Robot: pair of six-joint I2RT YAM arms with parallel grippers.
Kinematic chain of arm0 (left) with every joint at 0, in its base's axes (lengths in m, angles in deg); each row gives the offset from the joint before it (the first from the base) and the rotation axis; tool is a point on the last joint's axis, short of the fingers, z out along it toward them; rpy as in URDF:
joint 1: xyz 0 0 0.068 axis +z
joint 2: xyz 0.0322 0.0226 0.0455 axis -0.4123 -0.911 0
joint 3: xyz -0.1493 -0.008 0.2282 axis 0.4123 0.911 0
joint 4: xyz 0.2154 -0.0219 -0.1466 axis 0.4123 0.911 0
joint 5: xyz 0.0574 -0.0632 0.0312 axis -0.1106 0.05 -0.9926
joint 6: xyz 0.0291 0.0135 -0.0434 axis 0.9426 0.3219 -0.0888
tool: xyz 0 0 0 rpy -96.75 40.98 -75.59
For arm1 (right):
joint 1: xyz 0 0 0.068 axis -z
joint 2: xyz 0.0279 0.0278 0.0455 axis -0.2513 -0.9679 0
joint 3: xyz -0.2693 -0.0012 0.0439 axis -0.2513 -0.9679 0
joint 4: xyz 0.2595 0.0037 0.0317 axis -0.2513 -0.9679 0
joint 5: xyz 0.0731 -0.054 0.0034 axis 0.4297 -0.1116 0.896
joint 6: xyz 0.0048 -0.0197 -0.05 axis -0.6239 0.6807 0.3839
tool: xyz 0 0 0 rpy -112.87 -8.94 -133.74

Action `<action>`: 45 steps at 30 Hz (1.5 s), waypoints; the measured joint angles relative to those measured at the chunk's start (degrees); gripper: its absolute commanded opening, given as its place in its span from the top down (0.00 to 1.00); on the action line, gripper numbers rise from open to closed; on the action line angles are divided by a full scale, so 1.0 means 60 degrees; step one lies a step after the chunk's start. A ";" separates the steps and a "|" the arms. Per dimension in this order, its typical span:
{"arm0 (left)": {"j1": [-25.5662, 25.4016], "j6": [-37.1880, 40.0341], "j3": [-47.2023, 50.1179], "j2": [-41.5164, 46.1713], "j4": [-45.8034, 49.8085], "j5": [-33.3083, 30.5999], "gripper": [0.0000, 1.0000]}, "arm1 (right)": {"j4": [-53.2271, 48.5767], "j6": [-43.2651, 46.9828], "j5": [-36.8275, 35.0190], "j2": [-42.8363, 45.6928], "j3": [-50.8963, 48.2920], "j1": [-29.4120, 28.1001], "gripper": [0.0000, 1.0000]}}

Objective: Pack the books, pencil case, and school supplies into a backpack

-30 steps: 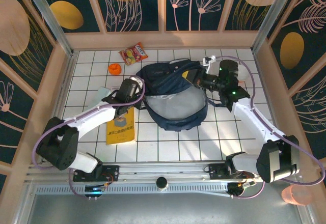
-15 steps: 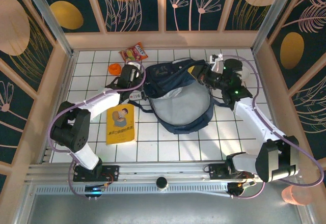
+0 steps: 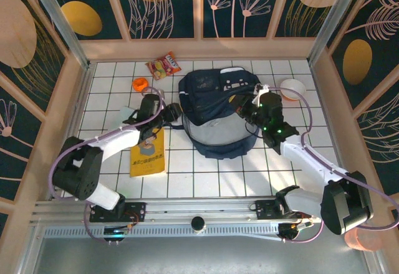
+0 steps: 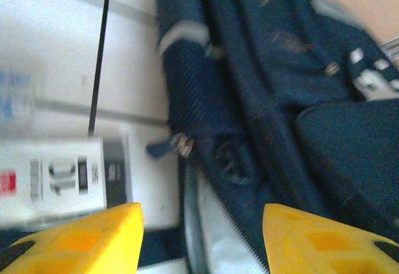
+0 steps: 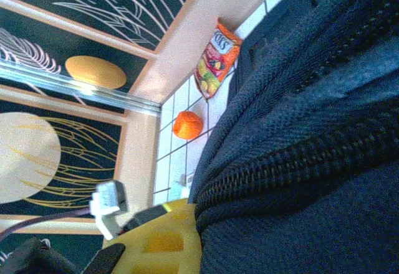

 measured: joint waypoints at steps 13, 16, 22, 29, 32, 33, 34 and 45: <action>0.0000 -0.1024 -0.0831 -0.1290 -0.0809 0.0463 0.48 | -0.0506 -0.0510 0.0535 -0.1953 -0.0244 -0.0062 0.57; 0.0000 -0.1005 -0.1246 -0.1239 -0.0259 0.0488 0.45 | -0.1942 -0.0208 0.0798 -0.1927 -0.0018 -0.0066 0.46; 0.0066 -0.0761 -0.1993 -0.0466 0.1763 0.0703 0.42 | -0.5461 0.1071 0.1162 -0.1920 0.1381 0.0066 0.40; 0.0812 -0.1115 -0.0663 0.2058 0.3406 0.0994 0.41 | -0.8921 0.2393 0.0922 -0.1982 0.3162 -0.0011 0.40; 0.1231 -0.1253 0.0095 0.2969 0.4135 0.1031 0.40 | -1.0153 0.2597 0.0470 -0.2040 0.4095 -0.0517 0.41; 0.1381 -0.1290 0.0357 0.3257 0.4313 0.1049 0.40 | -1.0346 0.2641 0.0361 -0.2044 0.4371 -0.0783 0.41; 0.1581 -0.1326 0.0652 0.3570 0.4517 0.1082 0.40 | -1.0393 0.2656 0.0302 -0.2047 0.4623 -0.1111 0.42; 0.3606 -0.1268 0.2594 0.4918 0.5778 0.1137 0.40 | -0.8958 0.2903 0.0444 -0.5493 0.6353 -0.3982 0.46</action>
